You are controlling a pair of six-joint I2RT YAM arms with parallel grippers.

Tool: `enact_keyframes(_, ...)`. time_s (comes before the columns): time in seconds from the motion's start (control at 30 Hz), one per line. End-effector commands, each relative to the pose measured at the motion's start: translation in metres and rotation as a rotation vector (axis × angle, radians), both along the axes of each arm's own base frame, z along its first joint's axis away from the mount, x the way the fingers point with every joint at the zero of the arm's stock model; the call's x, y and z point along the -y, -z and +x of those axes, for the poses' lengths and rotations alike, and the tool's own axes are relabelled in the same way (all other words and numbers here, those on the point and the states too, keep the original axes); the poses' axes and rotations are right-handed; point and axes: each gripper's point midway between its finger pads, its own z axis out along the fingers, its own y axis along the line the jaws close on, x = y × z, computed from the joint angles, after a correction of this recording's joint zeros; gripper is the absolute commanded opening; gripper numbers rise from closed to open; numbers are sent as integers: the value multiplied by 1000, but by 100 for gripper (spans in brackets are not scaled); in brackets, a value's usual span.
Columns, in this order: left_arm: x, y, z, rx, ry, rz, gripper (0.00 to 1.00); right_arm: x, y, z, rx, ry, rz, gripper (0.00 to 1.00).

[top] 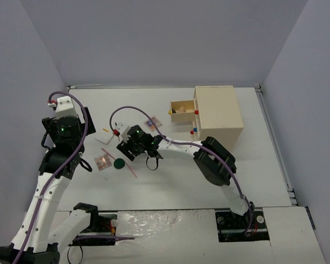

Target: Organize the makeup

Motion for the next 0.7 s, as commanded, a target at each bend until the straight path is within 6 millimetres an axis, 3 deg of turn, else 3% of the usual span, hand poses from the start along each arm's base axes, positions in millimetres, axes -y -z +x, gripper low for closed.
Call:
enact_keyframes(0.0, -4, -23, 5, 94, -30, -22, 97, -31, -64, 51, 179, 34, 165, 64)
enact_keyframes(0.3, -2, -23, 7, 92, -19, -26, 97, -32, -41, 97, 131, 65, 198, 63)
enact_keyframes(0.37, -2, -23, 7, 91, -21, -26, 97, -34, -28, 98, 113, 43, 177, 62)
enact_keyframes(0.5, -2, -22, 7, 88, -20, -25, 97, -39, -21, 106, 100, 21, 182, 61)
enact_keyframes(0.67, -2, -21, 8, 86, -20, -24, 97, -36, 8, 113, 59, 24, 164, 57)
